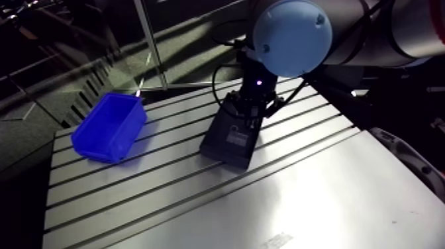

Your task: Pick up the M10 bolt from the tray and put it into the blue bin.

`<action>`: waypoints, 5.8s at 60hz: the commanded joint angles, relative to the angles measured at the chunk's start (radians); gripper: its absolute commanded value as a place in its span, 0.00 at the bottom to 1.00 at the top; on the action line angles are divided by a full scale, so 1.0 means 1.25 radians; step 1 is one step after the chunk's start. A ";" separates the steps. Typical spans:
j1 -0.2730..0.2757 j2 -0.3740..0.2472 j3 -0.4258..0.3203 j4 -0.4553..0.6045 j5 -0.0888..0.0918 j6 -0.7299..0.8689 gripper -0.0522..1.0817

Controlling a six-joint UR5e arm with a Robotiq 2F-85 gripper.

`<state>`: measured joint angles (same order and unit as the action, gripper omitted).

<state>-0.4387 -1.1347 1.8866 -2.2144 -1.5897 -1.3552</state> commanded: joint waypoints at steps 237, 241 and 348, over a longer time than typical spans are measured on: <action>0.445 0.139 -0.521 0.382 0.045 -0.928 0.98; 0.447 0.139 -0.518 0.382 0.040 -0.926 0.98; 0.467 0.207 -0.387 0.205 0.044 -0.918 0.25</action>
<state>0.1420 -0.8703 1.3974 -1.9592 -1.5402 -2.5011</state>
